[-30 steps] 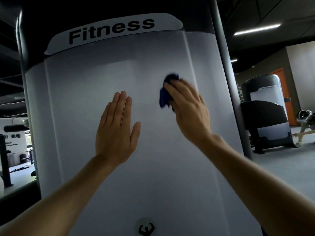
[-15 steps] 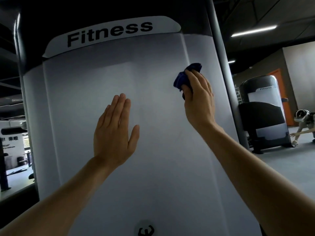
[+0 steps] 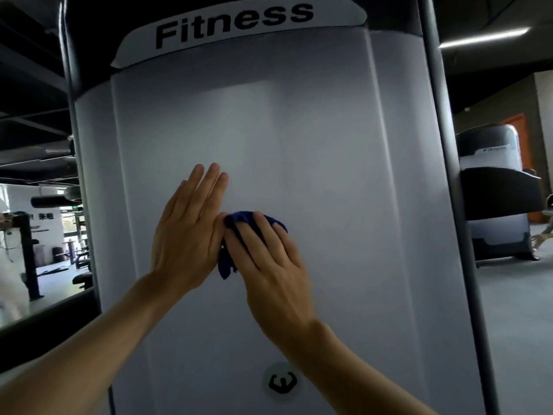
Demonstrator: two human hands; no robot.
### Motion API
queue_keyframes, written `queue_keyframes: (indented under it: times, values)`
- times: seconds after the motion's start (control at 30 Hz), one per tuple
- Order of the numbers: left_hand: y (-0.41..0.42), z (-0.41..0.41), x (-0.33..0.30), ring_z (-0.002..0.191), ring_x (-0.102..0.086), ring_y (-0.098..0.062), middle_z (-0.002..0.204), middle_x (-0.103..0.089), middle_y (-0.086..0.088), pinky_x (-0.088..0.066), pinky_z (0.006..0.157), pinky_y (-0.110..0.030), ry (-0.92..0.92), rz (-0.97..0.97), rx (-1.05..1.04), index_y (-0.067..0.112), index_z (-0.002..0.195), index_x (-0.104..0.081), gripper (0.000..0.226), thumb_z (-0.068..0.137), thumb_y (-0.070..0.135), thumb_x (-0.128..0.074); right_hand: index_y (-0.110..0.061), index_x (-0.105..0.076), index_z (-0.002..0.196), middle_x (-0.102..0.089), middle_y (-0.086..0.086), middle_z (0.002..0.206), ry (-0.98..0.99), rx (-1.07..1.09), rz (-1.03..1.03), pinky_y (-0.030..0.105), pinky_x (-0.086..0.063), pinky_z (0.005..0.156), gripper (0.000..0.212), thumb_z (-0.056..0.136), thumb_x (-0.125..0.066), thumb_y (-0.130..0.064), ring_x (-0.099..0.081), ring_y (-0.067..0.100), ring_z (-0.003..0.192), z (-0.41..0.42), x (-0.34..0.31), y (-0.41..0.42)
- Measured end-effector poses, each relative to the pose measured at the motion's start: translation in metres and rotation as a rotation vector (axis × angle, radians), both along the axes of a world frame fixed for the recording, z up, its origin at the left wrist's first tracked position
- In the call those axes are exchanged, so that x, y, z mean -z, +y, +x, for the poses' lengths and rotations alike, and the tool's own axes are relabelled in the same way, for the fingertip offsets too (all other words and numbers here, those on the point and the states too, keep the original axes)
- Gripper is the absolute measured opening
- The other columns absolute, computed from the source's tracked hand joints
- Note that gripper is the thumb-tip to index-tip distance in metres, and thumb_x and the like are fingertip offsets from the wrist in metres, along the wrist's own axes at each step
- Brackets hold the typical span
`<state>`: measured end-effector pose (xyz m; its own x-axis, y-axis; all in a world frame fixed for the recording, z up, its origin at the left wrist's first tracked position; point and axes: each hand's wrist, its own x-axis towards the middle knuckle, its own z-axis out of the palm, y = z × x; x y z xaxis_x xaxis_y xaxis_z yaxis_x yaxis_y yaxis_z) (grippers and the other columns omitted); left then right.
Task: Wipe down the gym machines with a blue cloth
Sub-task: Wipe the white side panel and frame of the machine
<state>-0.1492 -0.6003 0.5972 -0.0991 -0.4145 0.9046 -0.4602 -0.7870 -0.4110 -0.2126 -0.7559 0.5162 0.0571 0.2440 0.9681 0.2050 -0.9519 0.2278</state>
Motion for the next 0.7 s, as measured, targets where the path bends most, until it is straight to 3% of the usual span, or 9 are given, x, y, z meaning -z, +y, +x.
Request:
queue_keyframes:
  times: [0.1,0.2,0.33,0.4,0.5,0.57,0.63,0.7]
  values:
    - [-0.004,-0.001,0.002,0.16,-0.014,-0.028,0.172,-0.02,-0.011,-0.016,0.129,-0.044,-0.007,-0.01,-0.025,0.004,0.163,-0.026,0.059,0.111,0.031,-0.029,-0.015,-0.054,0.148,-0.048,0.006,0.156,-0.057,-0.028,0.004,0.047,-0.029,0.123,0.048,0.101,-0.062,-0.01,-0.035,0.027,0.151,-0.011,0.0,-0.055]
    - [-0.013,-0.003,0.005,0.16,-0.014,-0.028,0.171,-0.022,-0.011,-0.018,0.129,-0.047,0.003,-0.061,-0.008,0.004,0.163,-0.026,0.06,0.109,0.031,-0.032,-0.011,-0.051,0.149,-0.045,0.008,0.158,-0.117,0.03,0.362,0.052,-0.033,0.12,0.053,0.099,-0.065,-0.01,-0.032,0.028,0.152,-0.025,0.001,-0.099]
    - [-0.017,-0.006,0.005,0.16,-0.017,-0.027,0.17,-0.028,-0.01,-0.02,0.128,-0.047,0.034,-0.116,0.029,0.004,0.161,-0.031,0.058,0.11,0.033,-0.031,-0.008,-0.052,0.148,-0.045,0.009,0.158,-0.231,0.01,0.74,0.054,-0.029,0.12,0.052,0.098,-0.061,0.001,-0.03,0.03,0.152,-0.017,-0.014,-0.06]
    - [-0.016,-0.008,0.004,0.16,-0.016,-0.027,0.17,-0.026,-0.01,-0.019,0.128,-0.047,0.049,-0.106,0.02,0.004,0.161,-0.03,0.058,0.112,0.034,-0.026,-0.007,-0.055,0.146,-0.047,0.011,0.156,-0.238,-0.038,0.614,0.054,-0.029,0.12,0.057,0.091,-0.062,0.008,-0.033,0.032,0.151,-0.008,-0.024,-0.031]
    - [-0.014,-0.01,0.003,0.16,-0.017,-0.029,0.17,-0.026,-0.013,-0.021,0.128,-0.048,0.038,-0.073,-0.017,0.002,0.161,-0.029,0.06,0.114,0.037,-0.017,-0.012,-0.051,0.15,-0.046,0.005,0.158,-0.102,-0.021,0.12,0.047,-0.025,0.125,0.052,0.098,-0.052,-0.005,-0.032,0.027,0.152,-0.005,-0.03,-0.014]
    - [-0.014,-0.009,0.004,0.16,-0.017,-0.029,0.17,-0.026,-0.013,-0.02,0.128,-0.048,0.043,-0.074,-0.027,0.003,0.161,-0.029,0.061,0.114,0.038,-0.018,-0.015,-0.048,0.153,-0.045,0.002,0.159,-0.059,0.024,-0.083,0.041,-0.024,0.126,0.05,0.103,-0.047,-0.01,-0.031,0.024,0.153,-0.01,-0.04,-0.043]
    - [-0.016,-0.01,0.004,0.16,-0.017,-0.027,0.17,-0.026,-0.011,-0.019,0.129,-0.046,0.053,-0.096,-0.021,0.005,0.162,-0.028,0.061,0.112,0.039,-0.024,-0.015,-0.051,0.15,-0.046,0.005,0.158,-0.077,0.02,-0.026,0.043,-0.029,0.123,0.047,0.104,-0.054,-0.011,-0.036,0.025,0.151,-0.017,-0.044,-0.085]
    - [-0.018,-0.013,0.004,0.159,-0.019,-0.027,0.169,-0.029,-0.011,-0.019,0.128,-0.045,0.055,-0.116,-0.014,0.008,0.162,-0.031,0.061,0.111,0.041,-0.027,-0.014,-0.052,0.149,-0.046,0.008,0.157,-0.13,0.029,0.213,0.048,-0.035,0.118,0.048,0.102,-0.059,-0.011,-0.038,0.027,0.149,-0.026,-0.044,-0.128]
